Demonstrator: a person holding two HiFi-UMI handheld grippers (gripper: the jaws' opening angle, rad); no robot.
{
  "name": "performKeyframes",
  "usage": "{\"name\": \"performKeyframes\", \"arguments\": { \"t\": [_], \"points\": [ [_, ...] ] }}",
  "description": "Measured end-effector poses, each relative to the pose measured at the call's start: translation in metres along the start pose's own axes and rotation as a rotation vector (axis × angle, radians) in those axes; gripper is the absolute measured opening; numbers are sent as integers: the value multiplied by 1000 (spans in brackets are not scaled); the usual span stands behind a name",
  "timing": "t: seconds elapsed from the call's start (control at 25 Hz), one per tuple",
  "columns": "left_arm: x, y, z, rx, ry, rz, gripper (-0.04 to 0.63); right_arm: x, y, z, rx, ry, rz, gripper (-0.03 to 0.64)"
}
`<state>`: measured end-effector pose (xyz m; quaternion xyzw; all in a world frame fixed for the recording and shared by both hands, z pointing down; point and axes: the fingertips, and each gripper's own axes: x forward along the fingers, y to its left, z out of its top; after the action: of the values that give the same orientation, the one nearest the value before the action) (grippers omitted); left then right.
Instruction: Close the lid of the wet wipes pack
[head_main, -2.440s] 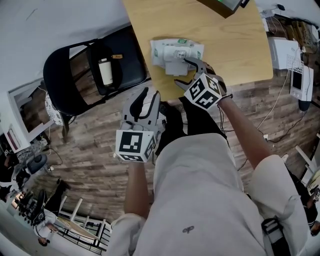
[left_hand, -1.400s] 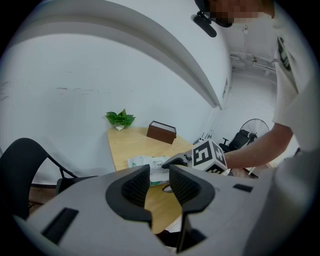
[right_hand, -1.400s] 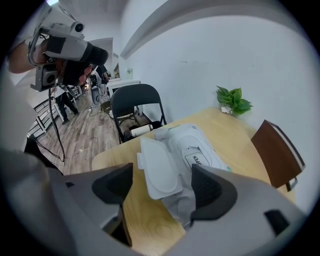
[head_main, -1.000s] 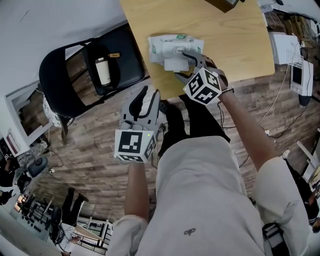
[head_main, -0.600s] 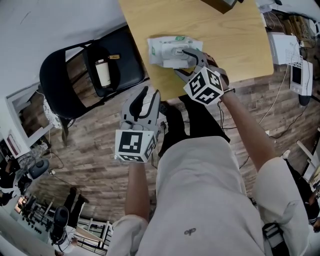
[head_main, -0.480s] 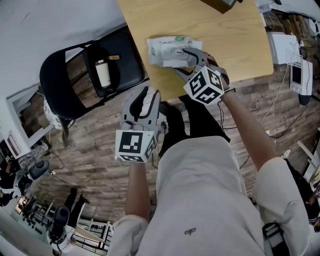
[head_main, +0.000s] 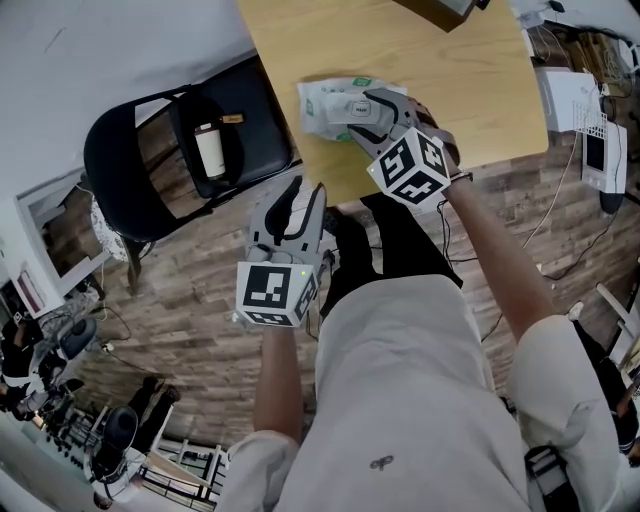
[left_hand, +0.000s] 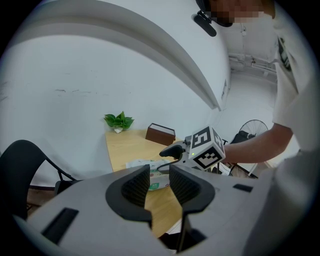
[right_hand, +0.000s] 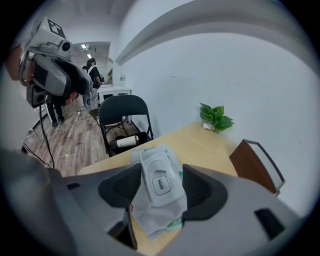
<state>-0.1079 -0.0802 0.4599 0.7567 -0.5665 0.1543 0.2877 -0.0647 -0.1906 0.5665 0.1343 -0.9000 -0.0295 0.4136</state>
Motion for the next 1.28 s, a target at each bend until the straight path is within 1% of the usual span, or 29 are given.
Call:
{"name": "performKeyframes", "arguments": {
  "t": [0.2,0.32,0.44,0.56,0.8,0.92,1.16,1.28],
  "points": [
    [1,0,0,1,4,-4,117,2,-7,7,-5,-11,-13,247],
    [3,-1,2,3,3,-7,117,3,-11,9,-12,-14,-23,229],
    [3,1,4,2,1,-8,117,4,-16,11,-16,-19,-42,202],
    [3,3,4,-1,4,-4,117,5,-21,13,-29,-16,-65,160],
    [5,6,3,-7,7,0,117,13,-24,10,-66,2,-79,117],
    [6,7,3,-8,8,1,117,15,-24,9,-80,7,-82,79],
    [7,6,3,-13,11,2,117,18,-20,7,-92,13,-65,24],
    [9,6,2,-16,14,2,117,21,-19,6,-99,19,-60,12]
  ]
}}
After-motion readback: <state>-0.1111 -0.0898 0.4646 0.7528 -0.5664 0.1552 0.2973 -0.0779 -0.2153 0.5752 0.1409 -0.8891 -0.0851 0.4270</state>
